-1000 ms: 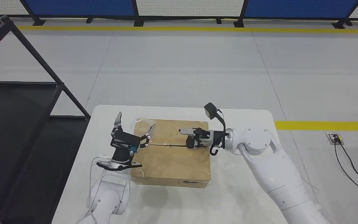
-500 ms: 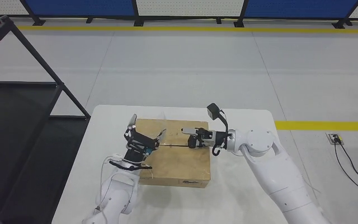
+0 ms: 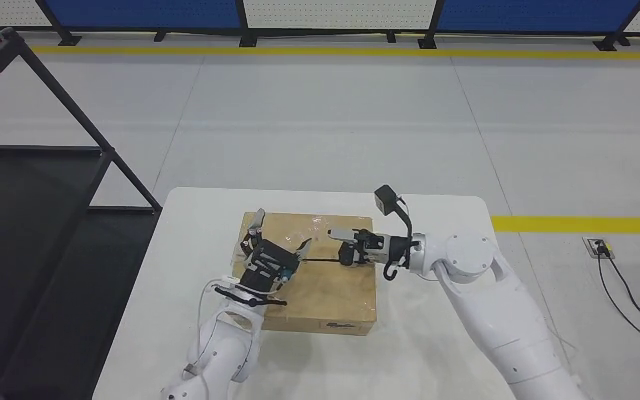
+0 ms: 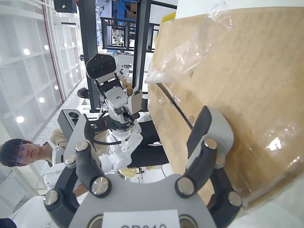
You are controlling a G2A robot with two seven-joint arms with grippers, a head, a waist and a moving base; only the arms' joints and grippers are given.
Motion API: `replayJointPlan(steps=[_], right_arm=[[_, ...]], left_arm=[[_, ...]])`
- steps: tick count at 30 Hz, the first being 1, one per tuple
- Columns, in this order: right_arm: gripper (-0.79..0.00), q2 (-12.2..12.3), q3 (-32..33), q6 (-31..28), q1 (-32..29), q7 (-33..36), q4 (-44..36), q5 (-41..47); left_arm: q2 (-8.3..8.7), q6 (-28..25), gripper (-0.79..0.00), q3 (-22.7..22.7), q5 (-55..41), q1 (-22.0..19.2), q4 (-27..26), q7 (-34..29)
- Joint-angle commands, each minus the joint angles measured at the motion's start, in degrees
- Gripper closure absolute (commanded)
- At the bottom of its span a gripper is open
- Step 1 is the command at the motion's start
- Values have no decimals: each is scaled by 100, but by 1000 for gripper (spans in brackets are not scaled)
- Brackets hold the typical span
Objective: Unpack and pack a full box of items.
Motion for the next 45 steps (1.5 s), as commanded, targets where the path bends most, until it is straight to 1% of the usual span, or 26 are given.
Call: replayJointPlan(steps=[1, 6, 9, 12, 15, 16, 18, 26, 28, 30, 32, 37, 40, 41, 43, 45], right_arm=[[-785, 4, 2, -8, -2, 0, -7, 7], [-785, 8, -9, -20, 25, 20, 45, 36], [-785, 8, -28, -33, 46, 42, 72, 50], [-785, 10, -51, -67, 65, 80, 75, 41], [-785, 20, -58, -106, 61, 117, 43, 8], [-785, 24, -60, -112, 51, 126, 26, -3], [-785, 32, -61, -110, 29, 138, -7, -13], [-785, 60, -67, -132, -22, 174, -32, -63], [-785, 62, -71, -138, -25, 176, -33, -46], [-785, 63, -93, -140, -15, 193, -37, -66], [-785, 64, -109, -139, -1, 206, -32, -75], [-785, 62, -153, -151, 5, 204, -28, -67], [-785, 64, -170, -155, -10, 182, -32, -75], [-785, 67, -173, -150, -17, 175, -37, -82], [-785, 72, -170, -150, -37, 163, -55, -85], [-785, 78, -166, -141, -55, 156, -69, -81]], left_arm=[[-10, -4, -785, 8, 20, 20, -7, 16], [-18, 85, -785, -140, -39, 120, -184, 119], [4, 49, -785, -451, -271, 218, -411, 134], [49, -176, -785, -854, -517, 373, -621, 132], [118, -773, -785, -1411, -1032, 563, -881, 65], [150, -1090, -785, -1634, -1238, 654, -957, 42], [242, -2084, -785, -2118, -1574, 844, -1072, -151], [242, -2084, -785, -2118, -1574, 844, -1072, -151], [247, -2288, -785, -2072, -1663, 866, -1050, -224], [249, -2224, -785, -2121, -1677, 739, -991, -461], [255, -2346, -785, -2096, -1677, 568, -917, -640], [274, -3033, -785, -2034, -2062, -29, -435, -1237], [264, -3409, -785, -1994, -2807, -471, 42, -1793], [254, -3396, -785, -1979, -3072, -624, 178, -2028], [241, -3542, -785, -1901, -3598, -854, 377, -2497], [232, -3601, -785, -1808, -4095, -1037, 490, -3162]])
